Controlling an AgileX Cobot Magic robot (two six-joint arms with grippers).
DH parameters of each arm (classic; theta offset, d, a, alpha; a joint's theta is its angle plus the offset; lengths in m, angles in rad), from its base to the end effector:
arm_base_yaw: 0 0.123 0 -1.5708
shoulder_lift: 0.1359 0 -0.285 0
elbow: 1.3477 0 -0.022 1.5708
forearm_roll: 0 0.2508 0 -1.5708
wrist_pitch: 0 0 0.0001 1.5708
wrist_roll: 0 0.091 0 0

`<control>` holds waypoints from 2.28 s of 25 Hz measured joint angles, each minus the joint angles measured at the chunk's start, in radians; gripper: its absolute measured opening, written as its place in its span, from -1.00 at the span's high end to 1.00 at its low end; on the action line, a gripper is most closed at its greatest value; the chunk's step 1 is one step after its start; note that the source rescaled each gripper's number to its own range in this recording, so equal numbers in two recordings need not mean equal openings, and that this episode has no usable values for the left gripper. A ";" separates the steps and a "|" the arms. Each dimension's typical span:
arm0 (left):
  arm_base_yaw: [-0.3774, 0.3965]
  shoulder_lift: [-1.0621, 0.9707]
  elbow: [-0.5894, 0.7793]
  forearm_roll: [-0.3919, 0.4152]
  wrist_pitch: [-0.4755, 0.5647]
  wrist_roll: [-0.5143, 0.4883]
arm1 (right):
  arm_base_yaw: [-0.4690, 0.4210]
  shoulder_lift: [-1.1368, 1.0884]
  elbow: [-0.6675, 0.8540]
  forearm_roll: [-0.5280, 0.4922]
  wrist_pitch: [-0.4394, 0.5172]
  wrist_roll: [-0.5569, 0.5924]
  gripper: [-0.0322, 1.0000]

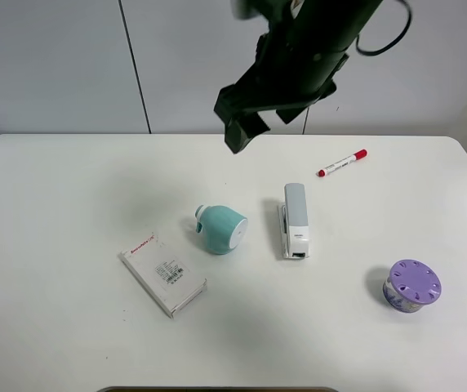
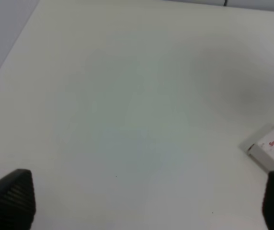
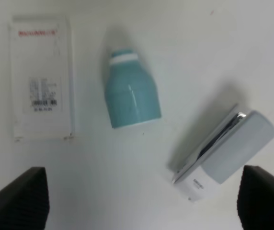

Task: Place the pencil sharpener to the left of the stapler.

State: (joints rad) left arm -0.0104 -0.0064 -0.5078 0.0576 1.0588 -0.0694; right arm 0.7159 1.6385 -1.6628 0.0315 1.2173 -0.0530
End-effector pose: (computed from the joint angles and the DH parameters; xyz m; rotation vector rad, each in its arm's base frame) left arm -0.0067 0.0046 0.2797 -0.0629 2.0259 0.0183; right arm 0.2586 0.2285 0.3705 -1.0082 2.5061 0.2492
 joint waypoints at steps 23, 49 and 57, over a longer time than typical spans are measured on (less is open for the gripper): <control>0.000 0.000 0.000 0.000 0.000 0.000 | 0.002 -0.652 0.504 -0.130 0.005 0.124 0.26; 0.000 0.000 0.000 0.000 0.000 0.000 | -0.684 -1.528 1.096 -0.175 -0.182 0.163 0.27; 0.000 0.000 0.000 0.000 0.000 0.000 | -0.708 -1.640 1.116 -0.175 -0.174 0.163 0.27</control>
State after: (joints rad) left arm -0.0104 -0.0064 -0.5078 0.0576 1.0588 -0.0694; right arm 0.0080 -0.0017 -0.5469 -0.1434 1.0437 0.1102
